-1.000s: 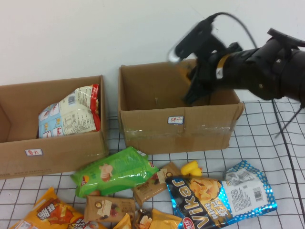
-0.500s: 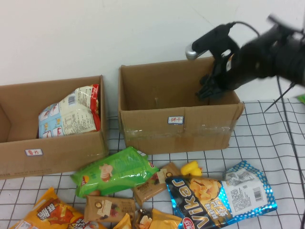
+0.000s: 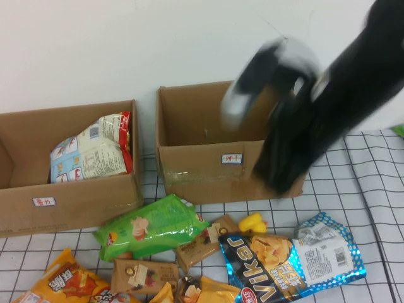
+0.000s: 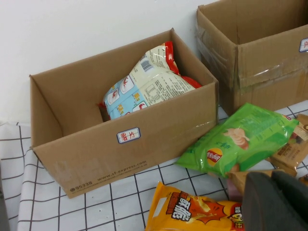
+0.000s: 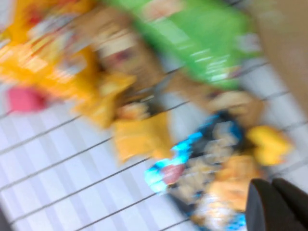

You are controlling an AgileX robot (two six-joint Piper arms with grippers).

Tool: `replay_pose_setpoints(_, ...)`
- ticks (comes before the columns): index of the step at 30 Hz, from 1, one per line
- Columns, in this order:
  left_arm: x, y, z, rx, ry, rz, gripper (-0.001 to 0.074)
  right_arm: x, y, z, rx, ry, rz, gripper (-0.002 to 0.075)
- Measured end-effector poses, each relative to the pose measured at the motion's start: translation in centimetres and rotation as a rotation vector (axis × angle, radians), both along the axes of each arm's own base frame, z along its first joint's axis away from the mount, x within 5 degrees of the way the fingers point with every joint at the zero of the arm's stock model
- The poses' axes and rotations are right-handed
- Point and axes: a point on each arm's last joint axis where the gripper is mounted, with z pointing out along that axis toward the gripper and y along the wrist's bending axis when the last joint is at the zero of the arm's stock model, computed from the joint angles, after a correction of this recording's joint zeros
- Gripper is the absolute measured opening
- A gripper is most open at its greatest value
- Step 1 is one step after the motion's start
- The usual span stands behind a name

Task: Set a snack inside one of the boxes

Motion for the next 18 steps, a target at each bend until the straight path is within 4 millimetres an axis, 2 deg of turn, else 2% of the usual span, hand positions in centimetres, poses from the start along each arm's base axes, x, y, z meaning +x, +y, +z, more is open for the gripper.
replay_pose_setpoints(4, 0.0, 0.0, 0.0, 0.001, 0.000, 0.001, -0.0001, -3.4, 3.2, -3.8, -0.056, 0.059, 0.131, 0.0000)
replay_pose_setpoints(8, 0.0, 0.0, 0.0, 0.003, 0.000, 0.002, -0.0001, -4.8, 5.3, -7.0, -0.102, 0.108, 0.194, -0.0001)
replay_pose_setpoints(12, 0.0, 0.0, -0.1, 0.007, 0.006, 0.002, -0.0001, -4.7, 7.1, -9.8, -0.117, 0.129, 0.229, -0.0001)
replay_pose_setpoints(18, 0.0, 0.2, -0.2, 0.025, 0.014, 0.010, -0.0001, -3.2, 9.1, -15.1, -0.109, 0.156, 0.184, 0.0001)
